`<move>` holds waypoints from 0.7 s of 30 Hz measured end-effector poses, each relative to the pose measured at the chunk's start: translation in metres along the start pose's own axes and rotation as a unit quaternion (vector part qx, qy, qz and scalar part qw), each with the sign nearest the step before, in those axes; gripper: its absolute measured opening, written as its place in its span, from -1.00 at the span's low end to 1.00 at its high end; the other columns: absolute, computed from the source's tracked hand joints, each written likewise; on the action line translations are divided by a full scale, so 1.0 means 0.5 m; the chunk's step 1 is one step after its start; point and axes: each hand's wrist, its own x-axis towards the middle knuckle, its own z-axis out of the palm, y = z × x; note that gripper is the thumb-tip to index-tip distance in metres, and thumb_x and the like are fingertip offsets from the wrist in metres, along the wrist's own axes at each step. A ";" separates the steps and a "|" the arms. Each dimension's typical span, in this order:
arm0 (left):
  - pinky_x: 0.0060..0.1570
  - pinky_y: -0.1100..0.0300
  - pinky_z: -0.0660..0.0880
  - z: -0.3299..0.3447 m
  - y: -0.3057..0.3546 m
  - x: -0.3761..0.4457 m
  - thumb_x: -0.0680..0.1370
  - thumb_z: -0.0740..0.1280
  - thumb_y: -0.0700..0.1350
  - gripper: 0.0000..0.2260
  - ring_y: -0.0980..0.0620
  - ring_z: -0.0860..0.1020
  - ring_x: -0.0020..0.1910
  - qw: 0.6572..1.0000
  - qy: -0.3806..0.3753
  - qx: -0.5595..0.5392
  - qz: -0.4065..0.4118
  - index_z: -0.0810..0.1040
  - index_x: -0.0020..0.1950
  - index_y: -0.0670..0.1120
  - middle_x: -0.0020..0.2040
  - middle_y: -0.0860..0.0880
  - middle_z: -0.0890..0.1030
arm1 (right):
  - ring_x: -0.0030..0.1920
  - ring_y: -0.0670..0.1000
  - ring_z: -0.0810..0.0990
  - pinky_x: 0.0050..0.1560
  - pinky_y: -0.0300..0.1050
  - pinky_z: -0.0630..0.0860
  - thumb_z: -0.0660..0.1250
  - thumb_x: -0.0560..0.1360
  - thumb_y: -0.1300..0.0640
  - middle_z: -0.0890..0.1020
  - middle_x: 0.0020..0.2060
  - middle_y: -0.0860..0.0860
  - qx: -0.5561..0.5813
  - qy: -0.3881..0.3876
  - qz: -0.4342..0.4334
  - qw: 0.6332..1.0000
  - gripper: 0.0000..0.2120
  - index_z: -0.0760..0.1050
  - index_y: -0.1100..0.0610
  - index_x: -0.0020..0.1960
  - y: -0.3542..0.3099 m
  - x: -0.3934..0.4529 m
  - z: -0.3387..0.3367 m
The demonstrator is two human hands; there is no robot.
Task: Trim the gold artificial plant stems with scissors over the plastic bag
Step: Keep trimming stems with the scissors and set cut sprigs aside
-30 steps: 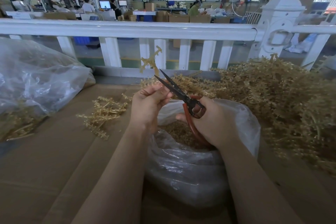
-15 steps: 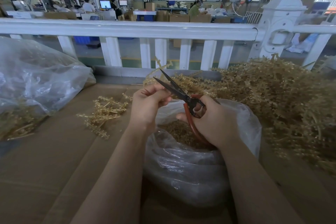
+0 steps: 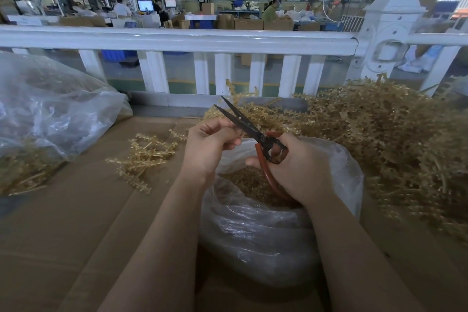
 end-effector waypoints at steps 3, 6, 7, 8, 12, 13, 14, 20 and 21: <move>-0.22 0.22 0.46 -0.001 -0.001 0.001 0.49 0.32 -0.43 -0.90 0.04 0.50 -0.36 1.000 -0.004 0.004 0.002 0.59 -0.15 -0.28 -0.30 -0.09 0.60 | -0.30 -0.25 0.51 -0.29 -0.33 0.43 0.27 0.21 -0.57 0.53 -0.35 -0.19 0.006 0.006 -0.007 1.000 -0.49 0.41 -0.20 -0.10 0.002 0.000 0.002; -0.24 0.24 0.46 0.000 -0.001 0.001 0.48 0.32 -0.43 -0.85 0.05 0.51 -0.38 1.000 0.002 0.004 -0.002 0.58 -0.21 -0.23 -0.30 -0.11 0.61 | -0.30 -0.20 0.54 -0.28 -0.25 0.50 0.29 0.21 -0.56 0.54 -0.35 -0.18 0.006 -0.001 0.001 1.000 -0.43 0.51 -0.11 -0.07 0.006 0.001 0.003; -0.24 0.24 0.46 0.000 -0.001 0.001 0.48 0.33 -0.43 -0.85 0.06 0.51 -0.38 1.000 0.004 0.001 -0.004 0.59 -0.21 -0.23 -0.30 -0.11 0.61 | -0.30 -0.19 0.54 -0.28 -0.23 0.51 0.30 0.21 -0.55 0.54 -0.34 -0.17 0.009 -0.006 0.007 1.000 -0.42 0.53 -0.11 -0.06 0.007 0.002 0.002; -0.24 0.24 0.47 0.000 -0.001 0.001 0.48 0.33 -0.42 -0.86 0.06 0.51 -0.38 1.000 0.005 0.000 -0.005 0.60 -0.20 -0.23 -0.30 -0.11 0.61 | -0.30 -0.19 0.54 -0.29 -0.25 0.49 0.30 0.21 -0.55 0.54 -0.35 -0.17 0.013 -0.007 0.007 1.000 -0.45 0.52 -0.14 -0.07 0.007 0.001 0.002; -0.23 0.24 0.48 -0.002 -0.002 0.001 0.50 0.36 -0.39 -0.90 0.07 0.53 -0.36 1.000 -0.008 -0.006 -0.019 0.64 -0.14 -0.23 -0.32 -0.07 0.62 | -0.31 -0.20 0.56 -0.29 -0.33 0.42 0.31 0.19 -0.57 0.56 -0.37 -0.16 0.055 -0.016 0.032 0.998 -0.55 0.40 -0.24 -0.21 0.004 0.002 0.003; -0.23 0.24 0.49 -0.002 -0.003 0.000 0.50 0.38 -0.38 -0.92 0.07 0.55 -0.36 0.999 -0.014 -0.011 -0.026 0.64 -0.11 -0.24 -0.31 -0.07 0.63 | -0.31 -0.19 0.58 -0.29 -0.31 0.44 0.33 0.18 -0.57 0.59 -0.36 -0.15 0.081 -0.020 0.057 0.995 -0.53 0.45 -0.22 -0.22 0.002 0.003 0.003; -0.22 0.24 0.51 -0.001 -0.003 0.000 0.50 0.39 -0.36 -0.94 0.07 0.57 -0.35 0.999 -0.019 -0.015 -0.034 0.64 -0.09 -0.24 -0.31 -0.07 0.64 | -0.31 -0.19 0.60 -0.29 -0.29 0.47 0.36 0.18 -0.57 0.63 -0.34 -0.18 0.107 -0.024 0.081 0.991 -0.50 0.50 -0.17 -0.20 0.002 0.004 0.003; -0.23 0.27 0.48 0.015 -0.004 -0.008 0.46 0.49 -0.28 -0.89 0.08 0.63 -0.29 0.997 -0.048 0.015 -0.056 0.68 -0.13 -0.07 -0.22 -0.06 0.70 | -0.31 -0.01 0.65 -0.28 -0.13 0.57 0.53 0.38 -0.20 0.69 -0.31 0.04 0.260 -0.008 0.123 0.958 -0.64 0.65 0.11 -0.16 -0.002 0.013 0.001; -0.22 0.25 0.45 0.018 -0.005 -0.009 0.46 0.49 -0.26 -0.89 0.10 0.63 -0.29 0.997 -0.054 0.023 -0.059 0.69 -0.14 -0.05 -0.21 -0.04 0.70 | -0.30 -0.03 0.65 -0.29 -0.17 0.56 0.54 0.40 -0.16 0.69 -0.29 0.06 0.269 -0.009 0.123 0.955 -0.67 0.66 0.12 -0.15 -0.003 0.014 0.001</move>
